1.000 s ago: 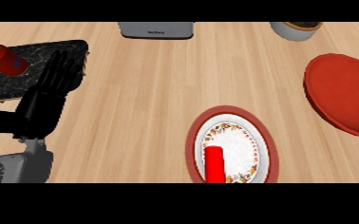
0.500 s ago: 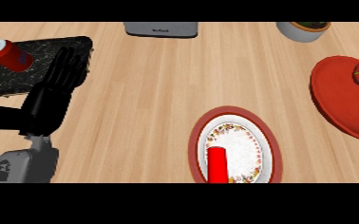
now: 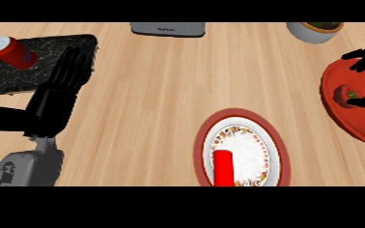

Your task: Pick the bell pepper from the plate and place it in the bowl

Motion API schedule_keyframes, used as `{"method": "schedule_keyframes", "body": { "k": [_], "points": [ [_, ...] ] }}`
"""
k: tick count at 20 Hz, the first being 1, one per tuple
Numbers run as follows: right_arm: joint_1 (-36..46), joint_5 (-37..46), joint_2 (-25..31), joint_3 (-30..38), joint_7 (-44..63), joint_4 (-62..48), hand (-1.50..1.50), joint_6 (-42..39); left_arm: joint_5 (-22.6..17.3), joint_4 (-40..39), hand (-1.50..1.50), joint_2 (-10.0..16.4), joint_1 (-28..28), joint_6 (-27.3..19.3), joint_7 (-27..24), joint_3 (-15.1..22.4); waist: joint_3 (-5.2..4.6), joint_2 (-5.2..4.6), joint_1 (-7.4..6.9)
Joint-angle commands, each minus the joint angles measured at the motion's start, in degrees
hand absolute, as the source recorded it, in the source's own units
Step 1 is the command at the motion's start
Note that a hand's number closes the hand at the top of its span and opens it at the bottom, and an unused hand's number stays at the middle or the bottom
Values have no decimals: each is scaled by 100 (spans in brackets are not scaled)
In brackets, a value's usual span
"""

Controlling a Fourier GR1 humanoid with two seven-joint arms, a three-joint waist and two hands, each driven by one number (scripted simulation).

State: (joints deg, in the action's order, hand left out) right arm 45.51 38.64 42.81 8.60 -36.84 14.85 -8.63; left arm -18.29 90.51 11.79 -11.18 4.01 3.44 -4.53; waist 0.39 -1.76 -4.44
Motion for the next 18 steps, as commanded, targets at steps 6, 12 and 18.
{"method": "schedule_keyframes", "body": {
  "k": [6,12,18],
  "points": [
    [423,-1429,28,1401,-684,-680,-150,-1122,-18,204,0,-41,18,-137,135,-33,12,36,69],
    [365,-1942,991,1990,-404,-979,-150,-1675,101,114,0,-107,124,-85,-114,36,17,-32,106],
    [99,-2242,1377,2301,-162,-1156,-150,-1969,-47,234,0,16,69,-40,68,-90,32,-34,67]
  ]
}}
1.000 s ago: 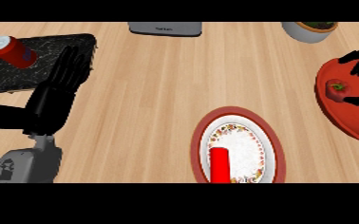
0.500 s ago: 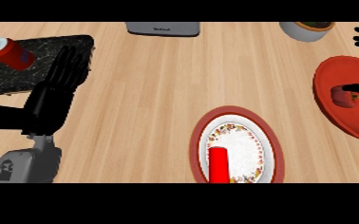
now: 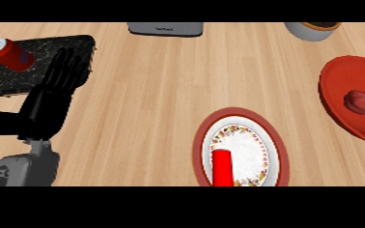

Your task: Pick the bell pepper from the plate and place it in the bowl

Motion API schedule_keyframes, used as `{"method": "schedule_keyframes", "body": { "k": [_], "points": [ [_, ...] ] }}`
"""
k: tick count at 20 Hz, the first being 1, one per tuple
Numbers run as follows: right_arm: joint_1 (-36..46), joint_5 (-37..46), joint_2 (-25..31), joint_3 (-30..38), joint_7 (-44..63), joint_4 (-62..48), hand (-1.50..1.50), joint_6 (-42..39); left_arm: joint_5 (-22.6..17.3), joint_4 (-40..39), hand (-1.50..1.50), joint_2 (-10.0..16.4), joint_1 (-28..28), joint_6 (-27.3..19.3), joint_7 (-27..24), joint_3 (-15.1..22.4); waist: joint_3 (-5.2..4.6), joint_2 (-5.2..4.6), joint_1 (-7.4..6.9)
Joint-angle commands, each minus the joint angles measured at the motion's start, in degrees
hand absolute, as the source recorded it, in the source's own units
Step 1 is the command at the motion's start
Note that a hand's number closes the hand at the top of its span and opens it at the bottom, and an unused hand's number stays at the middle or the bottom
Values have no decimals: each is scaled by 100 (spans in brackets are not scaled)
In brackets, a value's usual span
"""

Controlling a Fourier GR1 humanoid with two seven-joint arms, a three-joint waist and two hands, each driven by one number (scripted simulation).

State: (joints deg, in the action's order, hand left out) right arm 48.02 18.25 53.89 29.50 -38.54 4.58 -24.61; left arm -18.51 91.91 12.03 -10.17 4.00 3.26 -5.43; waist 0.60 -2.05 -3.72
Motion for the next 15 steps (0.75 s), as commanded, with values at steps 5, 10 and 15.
{"method": "schedule_keyframes", "body": {
  "k": [5,10,15],
  "points": [
    [-603,-240,745,249,-140,-72,-150,-817,-22,-53,0,39,-59,-85,24,-141,37,-34,133],
    [-856,-290,848,284,-141,2,-150,-1072,-23,15,0,-108,83,-15,-66,11,49,-17,111],
    [-1192,-286,964,256,-221,113,-150,-1371,-2,35,0,60,112,-28,-13,-126,67,12,164]
  ]
}}
